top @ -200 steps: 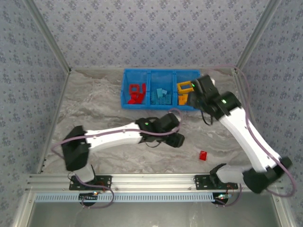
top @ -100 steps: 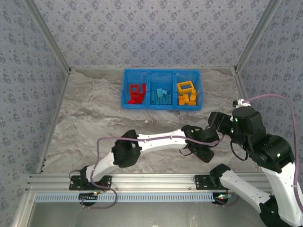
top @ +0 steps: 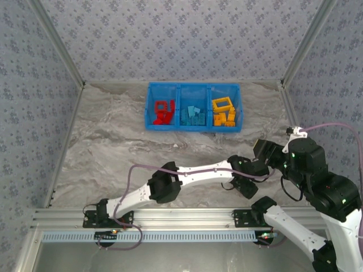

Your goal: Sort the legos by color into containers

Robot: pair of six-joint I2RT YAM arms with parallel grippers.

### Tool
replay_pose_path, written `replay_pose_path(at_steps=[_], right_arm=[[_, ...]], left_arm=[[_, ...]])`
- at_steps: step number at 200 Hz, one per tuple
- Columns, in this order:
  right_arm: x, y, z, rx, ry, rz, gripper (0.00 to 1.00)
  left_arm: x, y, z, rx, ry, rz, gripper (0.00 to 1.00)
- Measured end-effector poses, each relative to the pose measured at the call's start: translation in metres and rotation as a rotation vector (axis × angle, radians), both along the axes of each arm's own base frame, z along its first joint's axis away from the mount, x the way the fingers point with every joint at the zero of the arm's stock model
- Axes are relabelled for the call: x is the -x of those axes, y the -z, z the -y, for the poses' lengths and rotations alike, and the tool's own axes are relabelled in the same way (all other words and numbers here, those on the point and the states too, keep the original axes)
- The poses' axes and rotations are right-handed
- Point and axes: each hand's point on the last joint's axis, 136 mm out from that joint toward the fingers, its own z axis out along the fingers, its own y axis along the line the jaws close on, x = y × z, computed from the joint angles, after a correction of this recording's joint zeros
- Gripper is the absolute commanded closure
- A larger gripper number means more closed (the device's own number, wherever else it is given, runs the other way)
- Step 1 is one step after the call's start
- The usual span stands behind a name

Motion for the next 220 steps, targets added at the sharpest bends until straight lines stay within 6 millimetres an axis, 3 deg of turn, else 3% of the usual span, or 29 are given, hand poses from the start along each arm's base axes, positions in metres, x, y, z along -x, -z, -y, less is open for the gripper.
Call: replay_pose_path(at_steps=[48,75,108,140,181,197,220], right_arm=[[-0.001,0.007,-0.003,-0.003,-0.005,-0.020,0.30],[-0.001,0.010,-0.005,-0.003,-0.013,-0.030,0.31],[-0.001,0.012,-0.013,-0.012,-0.056,-0.036,0.31],[-0.003,0.005,-0.032,-0.036,-0.162,0.000,0.31],[-0.020,0.004,-0.077,-0.079,-0.347,0.013,0.33],[-0.032,0.018,-0.100,-0.076,-0.413,-0.018,0.32],[-0.040,0.047,-0.137,-0.033,-0.516,-0.085,0.32]], left_arm=[[-0.006,-0.002,0.001,-0.003,-0.002,0.039,0.60],[-0.013,-0.002,-0.002,-0.008,-0.015,0.076,0.62],[-0.022,-0.010,-0.031,-0.047,-0.050,0.122,0.63],[-0.050,-0.056,-0.077,-0.006,-0.148,0.142,0.63],[-0.122,-0.139,-0.161,0.128,-0.384,0.190,0.63],[-0.150,-0.152,-0.200,0.142,-0.479,0.208,0.63],[-0.188,-0.153,-0.255,0.121,-0.618,0.216,0.63]])
